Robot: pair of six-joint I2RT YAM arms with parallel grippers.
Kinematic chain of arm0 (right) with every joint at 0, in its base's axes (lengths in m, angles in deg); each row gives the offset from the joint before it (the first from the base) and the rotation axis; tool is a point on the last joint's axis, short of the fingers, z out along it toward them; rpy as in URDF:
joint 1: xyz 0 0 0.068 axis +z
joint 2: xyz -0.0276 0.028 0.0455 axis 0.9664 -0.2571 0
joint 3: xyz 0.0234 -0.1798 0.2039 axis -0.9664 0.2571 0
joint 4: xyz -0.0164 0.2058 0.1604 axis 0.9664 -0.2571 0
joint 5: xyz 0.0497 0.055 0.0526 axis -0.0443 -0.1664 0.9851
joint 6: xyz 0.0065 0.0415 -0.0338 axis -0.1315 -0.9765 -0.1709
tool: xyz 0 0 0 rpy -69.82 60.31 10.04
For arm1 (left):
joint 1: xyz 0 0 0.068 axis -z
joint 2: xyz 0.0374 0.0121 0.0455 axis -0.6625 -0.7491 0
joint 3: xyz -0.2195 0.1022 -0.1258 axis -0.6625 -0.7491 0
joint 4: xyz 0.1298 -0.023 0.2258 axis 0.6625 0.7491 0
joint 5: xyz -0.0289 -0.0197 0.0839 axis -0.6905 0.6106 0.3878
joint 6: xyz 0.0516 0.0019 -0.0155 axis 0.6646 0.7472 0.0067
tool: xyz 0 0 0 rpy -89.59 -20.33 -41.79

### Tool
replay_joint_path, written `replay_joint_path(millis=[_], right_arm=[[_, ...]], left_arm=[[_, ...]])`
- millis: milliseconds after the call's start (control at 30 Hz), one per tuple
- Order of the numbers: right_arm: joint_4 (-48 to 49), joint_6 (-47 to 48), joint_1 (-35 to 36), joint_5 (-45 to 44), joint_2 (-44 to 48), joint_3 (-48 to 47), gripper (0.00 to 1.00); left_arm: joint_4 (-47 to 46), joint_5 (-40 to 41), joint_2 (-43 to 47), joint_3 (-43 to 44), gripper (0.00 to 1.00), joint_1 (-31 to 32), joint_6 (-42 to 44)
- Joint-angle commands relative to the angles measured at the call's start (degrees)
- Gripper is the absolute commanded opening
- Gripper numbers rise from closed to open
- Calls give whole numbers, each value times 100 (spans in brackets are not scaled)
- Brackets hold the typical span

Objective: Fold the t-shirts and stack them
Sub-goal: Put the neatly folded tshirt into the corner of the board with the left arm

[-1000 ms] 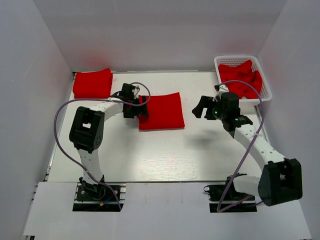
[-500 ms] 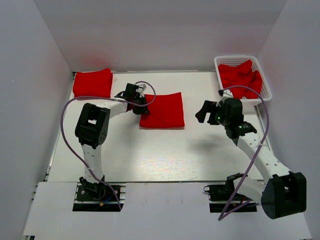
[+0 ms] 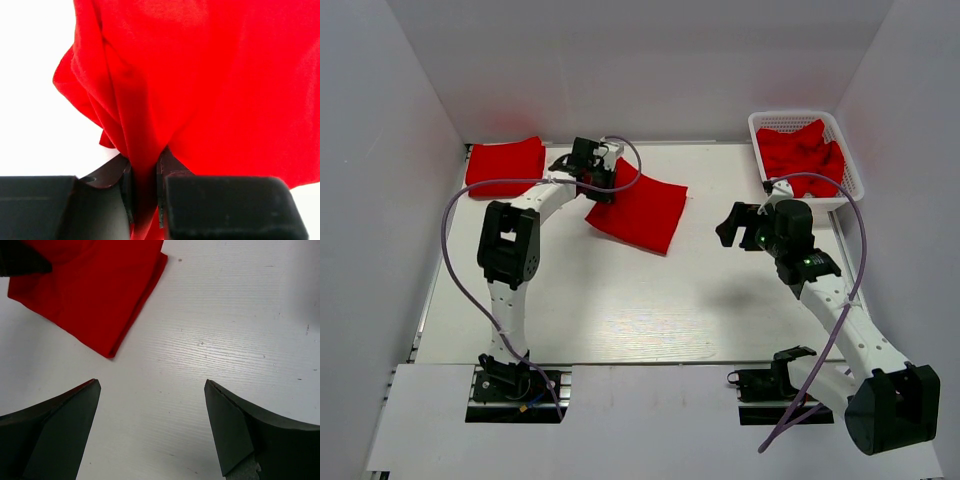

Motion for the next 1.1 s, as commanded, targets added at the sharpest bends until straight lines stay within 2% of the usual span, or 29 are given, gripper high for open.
replay_joint_path(millis=[0,233,433,633,1067], right_arm=[[54,150,-15,-91,79,-56,90],[80,115,-7,-152,26,-188,90],[133,27,-15,-319,61,-188,90],[300,-34,-15,-416,140,-66,90],[1108,-96,2,-310,166,5,90]], left_arm=[[441,158,547,494,0,-121,1021],[1313,922,310,1699,0,-480,1224],[1313,792,432,1963,0,-788,1627],[1532,985,433,2516,0,-1131,1839],[1515,862,258,3606,0,-1650,2313]])
